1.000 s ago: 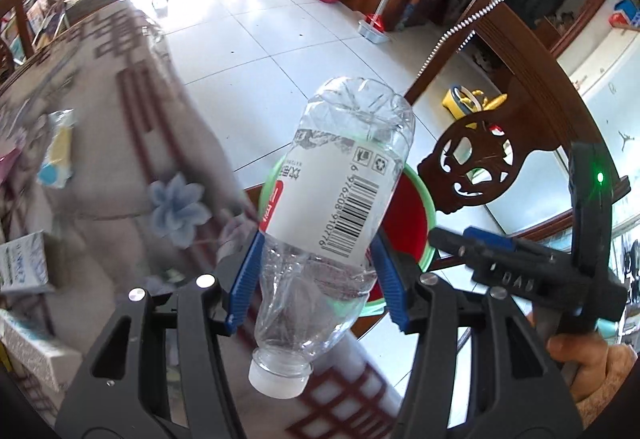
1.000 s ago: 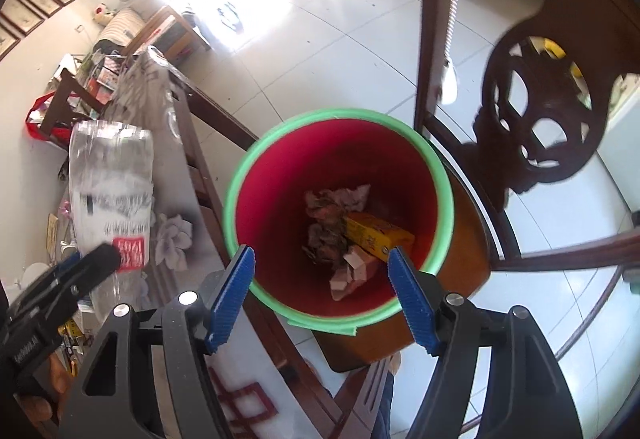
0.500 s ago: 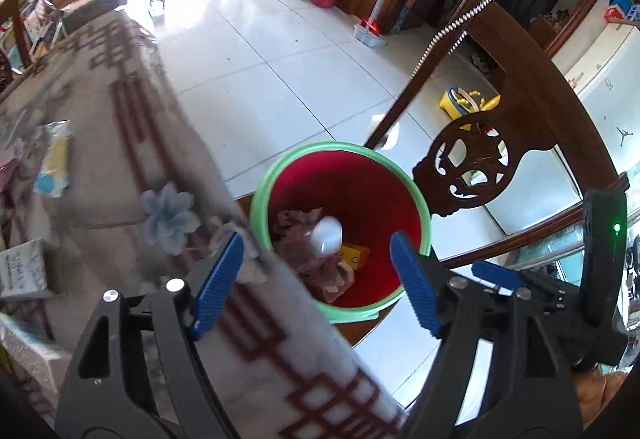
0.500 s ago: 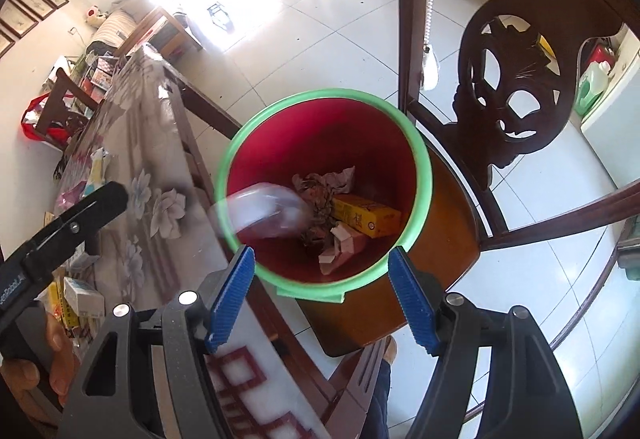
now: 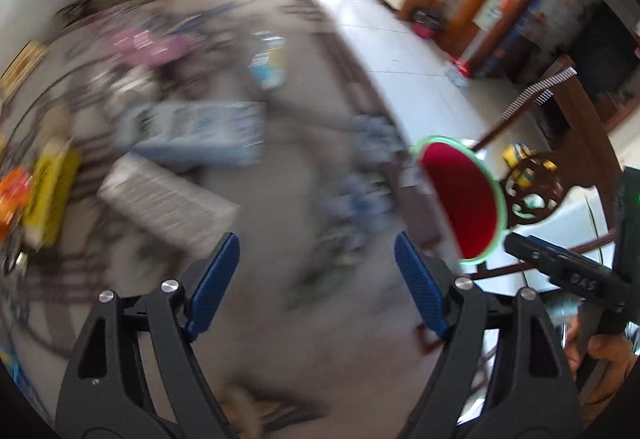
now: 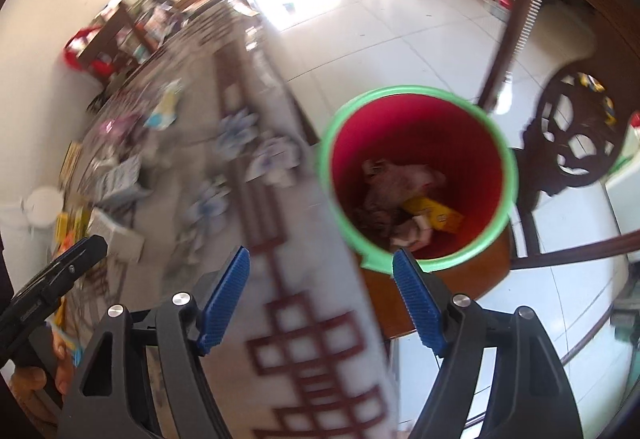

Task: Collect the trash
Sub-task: 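Grasp the yellow medicine box with the left tool while the right tool grasps the white milk carton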

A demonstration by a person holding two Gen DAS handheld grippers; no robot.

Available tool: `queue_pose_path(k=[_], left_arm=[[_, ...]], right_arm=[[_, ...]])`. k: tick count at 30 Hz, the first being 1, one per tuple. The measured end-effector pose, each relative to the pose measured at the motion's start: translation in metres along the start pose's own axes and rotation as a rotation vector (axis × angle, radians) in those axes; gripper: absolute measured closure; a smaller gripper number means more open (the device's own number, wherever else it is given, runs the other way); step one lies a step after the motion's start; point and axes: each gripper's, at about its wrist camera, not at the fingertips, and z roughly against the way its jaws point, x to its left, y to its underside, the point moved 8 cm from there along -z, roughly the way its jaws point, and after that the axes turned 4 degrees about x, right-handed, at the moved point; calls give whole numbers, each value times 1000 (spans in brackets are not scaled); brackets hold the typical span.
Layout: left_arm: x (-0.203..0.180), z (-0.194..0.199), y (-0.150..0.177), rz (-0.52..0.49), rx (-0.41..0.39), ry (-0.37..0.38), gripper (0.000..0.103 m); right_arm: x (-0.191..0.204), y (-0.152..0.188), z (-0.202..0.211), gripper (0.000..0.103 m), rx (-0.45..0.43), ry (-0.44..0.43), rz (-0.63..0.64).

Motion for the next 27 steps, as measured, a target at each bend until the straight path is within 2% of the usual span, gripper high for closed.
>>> queue_pose_path(k=[6,12,19,24,26,27], left_arm=[[80,21,18,115,-10,-59,26],[140,40,33,162,-23,-85,24],[202,52,45,220,-29,-92,22],[235,51,42,235,-25,-91,22],[243,50,36,229,-26,-80,20],[246,49,32,221,-26,-76,19]], right_arm=[[69,15,-18,31,44,-23,119],[149,21,-40,31,72,-24,280],[244,5,-84,29,83,42,516],[274,-2,-125,29,142,107,613],[280,0,-140,36,185,123,634],[281,2,-145,43,200,130,639]])
